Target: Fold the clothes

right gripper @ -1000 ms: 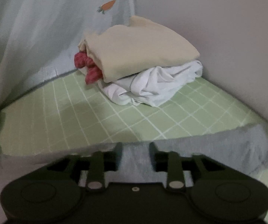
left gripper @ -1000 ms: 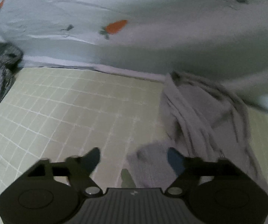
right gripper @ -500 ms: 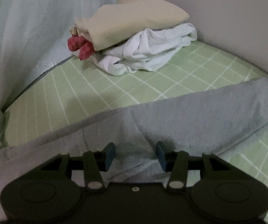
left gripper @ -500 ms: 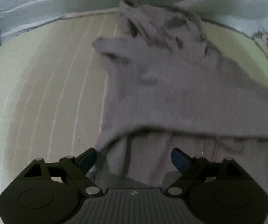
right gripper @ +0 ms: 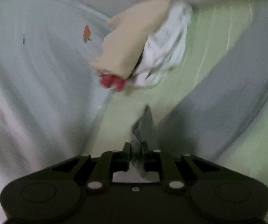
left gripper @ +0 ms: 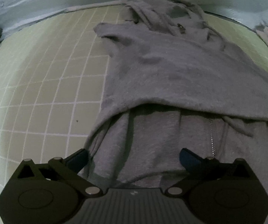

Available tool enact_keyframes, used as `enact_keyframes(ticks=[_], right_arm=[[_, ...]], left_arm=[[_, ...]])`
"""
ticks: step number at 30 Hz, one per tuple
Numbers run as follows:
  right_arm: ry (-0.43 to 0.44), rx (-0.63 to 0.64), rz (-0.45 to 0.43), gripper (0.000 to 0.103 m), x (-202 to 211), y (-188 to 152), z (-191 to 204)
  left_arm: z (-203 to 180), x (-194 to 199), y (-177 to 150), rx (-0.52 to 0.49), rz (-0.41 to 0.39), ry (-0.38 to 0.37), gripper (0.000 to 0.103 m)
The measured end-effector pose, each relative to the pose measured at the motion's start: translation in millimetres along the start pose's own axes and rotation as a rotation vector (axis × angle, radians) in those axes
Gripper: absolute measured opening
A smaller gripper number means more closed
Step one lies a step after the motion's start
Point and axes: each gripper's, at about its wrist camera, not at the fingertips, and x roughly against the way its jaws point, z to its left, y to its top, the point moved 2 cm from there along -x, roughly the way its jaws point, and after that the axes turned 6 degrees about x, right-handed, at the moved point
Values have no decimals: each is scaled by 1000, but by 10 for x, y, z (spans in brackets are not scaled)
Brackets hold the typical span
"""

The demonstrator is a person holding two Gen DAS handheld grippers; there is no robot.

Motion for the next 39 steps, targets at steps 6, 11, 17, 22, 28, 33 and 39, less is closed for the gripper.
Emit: enact_keyframes(ticks=[6,11,17,22,28,33,39], right_arm=[[298,-436,83,12,-257,-471,-114],[324,-422,288,12,-541,-835,112],[355,-308,490,12,-832,-1227,631],[412,-167,611,14,-1073,-1479,1143],[290,140,659,66,-1055,-1610,1399],[193,455,528,89,-815,-1458,1404],[-186,986,204,103,-630,-1310,1215]], left_arm=[[8,3,-31,-5,-22,-7,103],[13,0,-38,-4,-28,-7,103],[15,5,-47,-4,-39,-9,103],[14,4,-37,-6,-33,-10,103],[14,-1,-15,-15,-21,-15,103],[17,-6,-30,-14,-32,-16,103],[22,9,-36,-7,-40,-17,103]])
